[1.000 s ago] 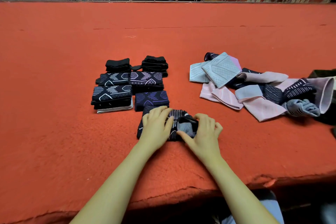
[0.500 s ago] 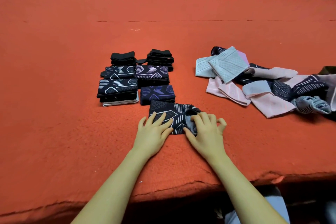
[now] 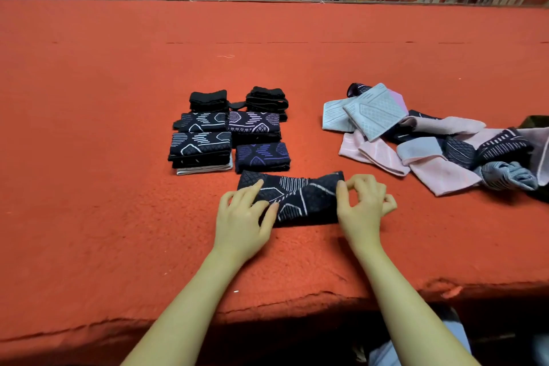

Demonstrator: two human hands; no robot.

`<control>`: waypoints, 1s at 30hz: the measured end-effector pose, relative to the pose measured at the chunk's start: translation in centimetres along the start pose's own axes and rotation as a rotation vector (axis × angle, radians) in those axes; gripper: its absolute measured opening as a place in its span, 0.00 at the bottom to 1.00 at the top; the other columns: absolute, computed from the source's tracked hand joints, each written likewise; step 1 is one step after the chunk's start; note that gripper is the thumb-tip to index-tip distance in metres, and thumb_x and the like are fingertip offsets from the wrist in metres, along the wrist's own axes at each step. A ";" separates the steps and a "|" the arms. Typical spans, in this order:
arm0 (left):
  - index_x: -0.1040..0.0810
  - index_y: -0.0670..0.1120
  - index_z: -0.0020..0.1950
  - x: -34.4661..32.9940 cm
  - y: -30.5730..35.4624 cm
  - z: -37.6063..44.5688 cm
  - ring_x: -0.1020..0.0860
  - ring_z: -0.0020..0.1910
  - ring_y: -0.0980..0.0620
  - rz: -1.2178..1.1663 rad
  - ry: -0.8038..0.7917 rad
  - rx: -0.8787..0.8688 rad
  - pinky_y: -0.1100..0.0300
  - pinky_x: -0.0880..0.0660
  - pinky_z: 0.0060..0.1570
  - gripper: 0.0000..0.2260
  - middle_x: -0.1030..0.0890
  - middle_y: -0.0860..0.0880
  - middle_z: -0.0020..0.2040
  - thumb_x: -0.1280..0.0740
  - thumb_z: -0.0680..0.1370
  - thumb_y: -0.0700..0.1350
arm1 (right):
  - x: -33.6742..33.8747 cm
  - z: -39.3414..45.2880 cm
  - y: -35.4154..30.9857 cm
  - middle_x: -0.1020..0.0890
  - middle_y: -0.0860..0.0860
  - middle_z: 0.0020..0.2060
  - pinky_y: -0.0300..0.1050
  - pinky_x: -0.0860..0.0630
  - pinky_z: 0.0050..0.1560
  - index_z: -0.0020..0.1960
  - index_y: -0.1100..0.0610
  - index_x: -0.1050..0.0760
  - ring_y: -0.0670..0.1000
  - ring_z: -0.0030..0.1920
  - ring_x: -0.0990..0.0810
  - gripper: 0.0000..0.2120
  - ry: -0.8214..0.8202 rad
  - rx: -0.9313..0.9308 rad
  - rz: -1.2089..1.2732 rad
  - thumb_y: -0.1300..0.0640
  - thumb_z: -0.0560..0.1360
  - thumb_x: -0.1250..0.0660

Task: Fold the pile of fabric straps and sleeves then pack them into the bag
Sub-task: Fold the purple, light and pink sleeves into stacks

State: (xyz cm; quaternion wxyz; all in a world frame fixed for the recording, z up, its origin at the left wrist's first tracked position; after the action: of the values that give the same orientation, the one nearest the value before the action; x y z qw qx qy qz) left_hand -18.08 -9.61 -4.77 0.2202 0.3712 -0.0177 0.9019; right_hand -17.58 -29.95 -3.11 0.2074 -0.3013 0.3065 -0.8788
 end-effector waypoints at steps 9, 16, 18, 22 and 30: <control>0.21 0.35 0.41 -1.8 -1.2 2.3 0.23 0.44 0.37 0.247 -0.322 0.428 0.48 0.28 0.43 0.18 0.21 0.36 0.46 0.23 0.65 0.49 | 0.3 1.0 0.0 0.27 0.49 0.50 0.50 0.48 0.59 0.43 0.54 0.23 0.54 0.57 0.33 0.19 -0.206 -0.228 -0.271 0.37 0.73 0.35; 0.22 0.37 0.39 -2.1 -1.8 0.9 0.22 0.43 0.35 0.136 -0.271 0.475 0.45 0.26 0.42 0.12 0.21 0.36 0.47 0.21 0.64 0.39 | -1.4 1.0 -0.9 0.27 0.54 0.53 0.50 0.44 0.56 0.47 0.56 0.24 0.58 0.55 0.33 0.05 -0.178 -0.113 -0.133 0.55 0.75 0.33; 0.22 0.38 0.39 -1.6 -1.9 1.1 0.22 0.44 0.36 0.152 -0.209 0.436 0.46 0.26 0.43 0.08 0.21 0.36 0.49 0.26 0.69 0.41 | -1.7 0.6 -0.9 0.27 0.54 0.52 0.49 0.44 0.55 0.47 0.57 0.25 0.57 0.54 0.32 0.05 -0.142 -0.106 -0.086 0.56 0.75 0.34; 0.24 0.39 0.41 0.5 -3.0 1.3 0.24 0.50 0.37 0.157 -0.074 0.424 0.47 0.31 0.48 0.15 0.23 0.37 0.55 0.43 0.74 0.49 | -1.9 0.8 -1.7 0.26 0.53 0.51 0.43 0.47 0.51 0.46 0.57 0.26 0.52 0.53 0.35 0.13 -0.062 -0.072 0.010 0.47 0.72 0.41; 0.23 0.37 0.49 1.6 -5.1 0.7 0.24 0.52 0.35 0.247 -0.243 0.470 0.44 0.27 0.48 0.18 0.24 0.34 0.59 0.25 0.67 0.46 | -4.7 1.2 -3.5 0.31 0.57 0.64 0.52 0.43 0.62 0.61 0.59 0.28 0.60 0.62 0.34 0.18 -0.297 -0.081 -0.276 0.58 0.72 0.33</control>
State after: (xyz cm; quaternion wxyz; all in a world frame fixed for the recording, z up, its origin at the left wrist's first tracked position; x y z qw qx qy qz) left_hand -16.54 -4.47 -3.83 0.0130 0.5122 0.1204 0.8503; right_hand -14.01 -25.35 -1.90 0.1158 -0.4747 0.2636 -0.8317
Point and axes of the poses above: each hand's wrist, its own z-axis towards the middle knuckle, its own x-axis out of the back of the hand, y = z × x, the point moved 1 cm from there along z, towards the middle knuckle
